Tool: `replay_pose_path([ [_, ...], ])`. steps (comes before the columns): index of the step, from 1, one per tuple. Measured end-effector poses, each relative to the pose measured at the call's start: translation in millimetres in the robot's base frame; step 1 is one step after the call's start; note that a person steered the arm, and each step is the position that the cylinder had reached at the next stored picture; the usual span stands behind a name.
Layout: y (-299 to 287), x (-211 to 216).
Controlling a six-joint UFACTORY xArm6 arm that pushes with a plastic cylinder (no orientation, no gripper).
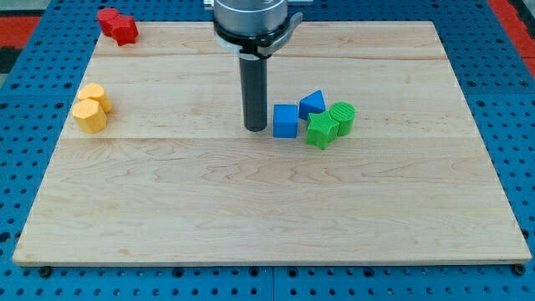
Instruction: Push the blue cube into the blue triangle
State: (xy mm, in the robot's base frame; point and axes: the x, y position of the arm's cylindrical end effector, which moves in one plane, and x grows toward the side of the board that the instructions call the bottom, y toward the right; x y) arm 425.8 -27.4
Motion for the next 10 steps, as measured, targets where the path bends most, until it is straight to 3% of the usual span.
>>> replay_pose_path([
  [3, -3.2, 25.8],
  [5, 32.3, 18.7],
  [10, 30.8, -1.6],
])
